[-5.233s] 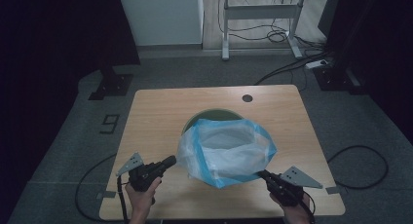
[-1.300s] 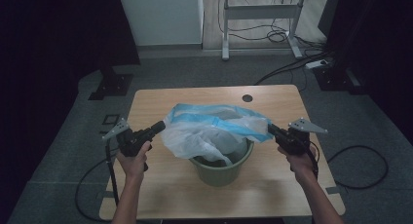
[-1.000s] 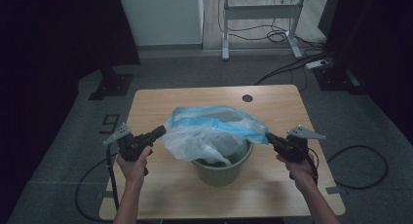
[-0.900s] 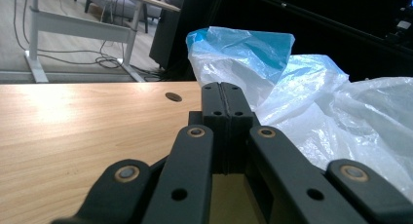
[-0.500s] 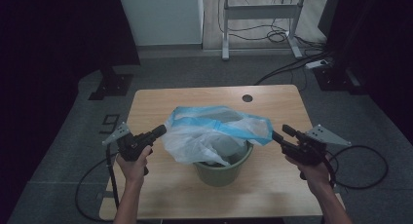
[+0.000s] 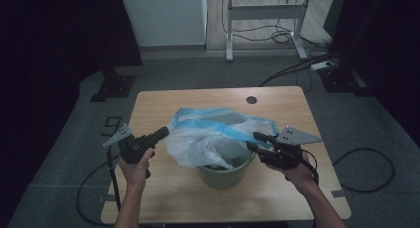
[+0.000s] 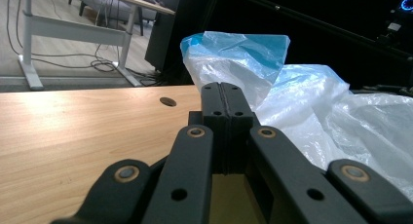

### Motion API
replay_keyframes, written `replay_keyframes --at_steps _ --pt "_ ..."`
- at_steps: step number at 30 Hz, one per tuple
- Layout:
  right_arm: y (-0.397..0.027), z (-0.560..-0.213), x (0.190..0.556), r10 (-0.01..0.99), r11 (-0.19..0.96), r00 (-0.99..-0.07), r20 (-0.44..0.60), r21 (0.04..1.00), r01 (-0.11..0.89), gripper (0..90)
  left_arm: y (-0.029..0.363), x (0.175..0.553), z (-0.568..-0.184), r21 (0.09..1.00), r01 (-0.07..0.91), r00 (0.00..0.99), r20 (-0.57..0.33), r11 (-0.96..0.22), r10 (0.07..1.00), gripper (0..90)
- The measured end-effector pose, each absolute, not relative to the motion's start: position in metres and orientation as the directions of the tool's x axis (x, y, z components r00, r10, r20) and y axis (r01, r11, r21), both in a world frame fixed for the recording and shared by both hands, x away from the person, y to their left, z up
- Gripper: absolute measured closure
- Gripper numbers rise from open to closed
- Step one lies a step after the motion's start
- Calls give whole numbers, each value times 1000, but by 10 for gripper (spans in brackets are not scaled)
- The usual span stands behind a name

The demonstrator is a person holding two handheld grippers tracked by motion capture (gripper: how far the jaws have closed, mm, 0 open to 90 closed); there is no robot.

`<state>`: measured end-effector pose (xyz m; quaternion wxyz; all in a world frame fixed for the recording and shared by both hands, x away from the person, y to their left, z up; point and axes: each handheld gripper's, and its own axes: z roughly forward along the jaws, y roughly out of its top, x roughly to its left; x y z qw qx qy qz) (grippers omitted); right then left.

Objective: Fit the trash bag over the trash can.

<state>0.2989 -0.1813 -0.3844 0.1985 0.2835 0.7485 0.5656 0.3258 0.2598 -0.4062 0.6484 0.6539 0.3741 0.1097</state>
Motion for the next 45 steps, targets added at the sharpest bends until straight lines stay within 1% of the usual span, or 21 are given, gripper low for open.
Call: replay_keyframes --at_steps 3,6,9,13,14,17,20,27,31,34,38,40,43,45 --pt "-181 -387 290 634 194 -773 17 964 181 787 262 323 -407 930 346 698 -343 123 629 895" --pt "-184 -389 277 609 171 -792 27 971 165 848 262 320 -410 930 348 704 -345 123 621 895" --pt "-185 -395 262 558 155 -829 46 975 158 858 261 314 -414 929 351 717 -345 115 605 895" --pt "-182 -410 243 495 172 -868 49 973 153 860 260 308 -421 925 365 724 -350 101 595 895" --pt "-180 -415 239 479 178 -876 52 972 154 860 260 304 -426 923 377 724 -346 78 597 895" --pt "-177 -430 230 442 201 -895 57 966 161 859 260 299 -435 916 399 719 -345 49 603 895" --pt "-174 -442 226 426 215 -902 69 961 175 858 262 296 -442 906 422 720 -358 34 595 895" --pt "-173 -461 231 415 254 -904 101 942 221 858 257 297 -450 882 470 719 -363 -30 593 895" --pt "-172 -471 235 419 288 -902 105 927 241 858 257 297 -452 869 493 708 -373 -42 600 896" --pt "-173 -480 239 448 330 -889 92 908 260 858 259 299 -455 854 518 689 -387 -43 613 895" --pt "-180 -487 248 512 320 -852 107 897 305 850 258 301 -456 848 528 680 -393 -42 619 887" --pt "-185 -489 251 533 303 -838 118 898 319 832 258 302 -453 854 519 688 -385 -46 615 822" --pt "-189 -487 251 542 292 -832 122 901 322 819 260 297 -445 874 484 696 -352 -47 626 594" --pt "-190 -486 249 543 293 -831 116 902 317 818 265 293 -438 886 463 702 -347 -29 622 525"
